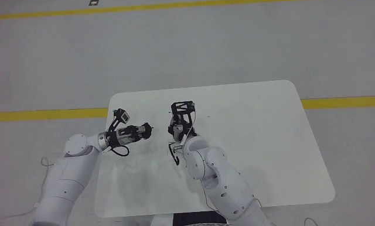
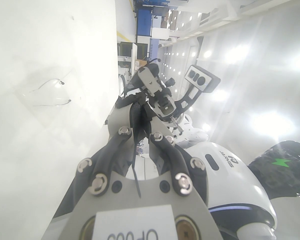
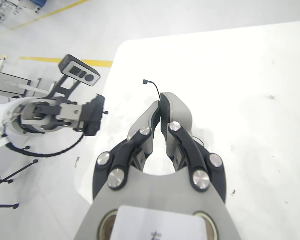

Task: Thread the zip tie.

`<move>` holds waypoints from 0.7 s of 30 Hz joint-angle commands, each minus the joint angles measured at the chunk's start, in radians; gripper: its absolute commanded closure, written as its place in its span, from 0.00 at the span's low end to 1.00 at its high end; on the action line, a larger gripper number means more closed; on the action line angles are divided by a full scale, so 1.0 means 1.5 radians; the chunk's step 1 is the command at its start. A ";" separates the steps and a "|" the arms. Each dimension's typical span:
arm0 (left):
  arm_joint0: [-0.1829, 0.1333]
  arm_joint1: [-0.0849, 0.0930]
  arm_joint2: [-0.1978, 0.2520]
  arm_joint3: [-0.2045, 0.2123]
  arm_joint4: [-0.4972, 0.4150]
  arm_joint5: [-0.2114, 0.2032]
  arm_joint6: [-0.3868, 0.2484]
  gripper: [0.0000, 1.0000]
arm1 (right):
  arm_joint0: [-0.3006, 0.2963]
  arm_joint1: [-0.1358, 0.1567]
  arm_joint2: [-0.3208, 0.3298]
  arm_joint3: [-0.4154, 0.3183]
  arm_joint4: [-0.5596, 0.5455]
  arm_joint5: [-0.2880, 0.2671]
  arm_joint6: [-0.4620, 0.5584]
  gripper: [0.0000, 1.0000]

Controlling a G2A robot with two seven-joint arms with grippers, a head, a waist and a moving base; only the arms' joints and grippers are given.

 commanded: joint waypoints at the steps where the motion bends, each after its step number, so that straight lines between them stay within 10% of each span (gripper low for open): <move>1: -0.005 -0.002 0.008 0.007 -0.005 0.001 -0.004 1.00 | 0.004 0.001 -0.011 0.002 -0.004 0.000 -0.031 1.00; 21: 0.002 -0.004 0.028 -0.006 -0.023 0.008 0.021 1.00 | 0.007 0.009 -0.050 0.034 -0.042 0.000 -0.159 1.00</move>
